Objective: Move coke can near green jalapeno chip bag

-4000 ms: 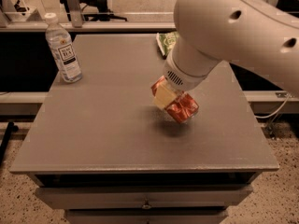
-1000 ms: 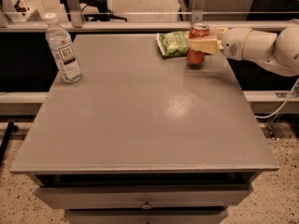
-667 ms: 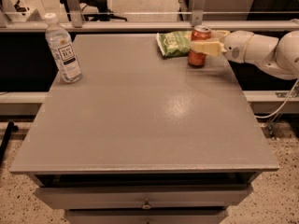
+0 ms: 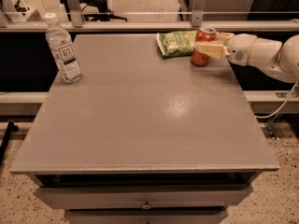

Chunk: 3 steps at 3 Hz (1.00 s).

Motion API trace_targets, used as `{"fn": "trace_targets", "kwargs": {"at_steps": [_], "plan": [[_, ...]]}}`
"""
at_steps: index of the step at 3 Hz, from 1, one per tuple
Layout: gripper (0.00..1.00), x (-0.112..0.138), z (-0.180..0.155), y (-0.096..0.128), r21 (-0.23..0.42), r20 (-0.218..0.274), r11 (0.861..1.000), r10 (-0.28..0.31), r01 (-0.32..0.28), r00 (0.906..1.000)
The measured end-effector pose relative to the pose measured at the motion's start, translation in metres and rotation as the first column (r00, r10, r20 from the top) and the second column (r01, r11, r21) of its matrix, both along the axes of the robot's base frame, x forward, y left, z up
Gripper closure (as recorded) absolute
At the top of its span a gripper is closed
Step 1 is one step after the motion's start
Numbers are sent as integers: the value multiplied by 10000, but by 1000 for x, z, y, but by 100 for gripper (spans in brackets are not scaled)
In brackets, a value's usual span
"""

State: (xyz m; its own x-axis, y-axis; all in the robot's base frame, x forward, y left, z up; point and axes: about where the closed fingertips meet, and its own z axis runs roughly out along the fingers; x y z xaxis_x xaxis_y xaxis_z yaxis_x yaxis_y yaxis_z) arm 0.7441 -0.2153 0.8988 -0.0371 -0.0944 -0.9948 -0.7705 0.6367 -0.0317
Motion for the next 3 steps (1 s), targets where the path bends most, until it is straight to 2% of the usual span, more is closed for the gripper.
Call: {"fn": "trace_targets", "kwargs": {"at_steps": [1,2,3], "plan": [[0,-5,1,-3,-143,23,9999,78,-78,10000],[0,-18,6,-11,-582,-34,9983,67,-69,10000],[0,-53,23,-33,-1284,-9,9917,-86,85,10000]]}}
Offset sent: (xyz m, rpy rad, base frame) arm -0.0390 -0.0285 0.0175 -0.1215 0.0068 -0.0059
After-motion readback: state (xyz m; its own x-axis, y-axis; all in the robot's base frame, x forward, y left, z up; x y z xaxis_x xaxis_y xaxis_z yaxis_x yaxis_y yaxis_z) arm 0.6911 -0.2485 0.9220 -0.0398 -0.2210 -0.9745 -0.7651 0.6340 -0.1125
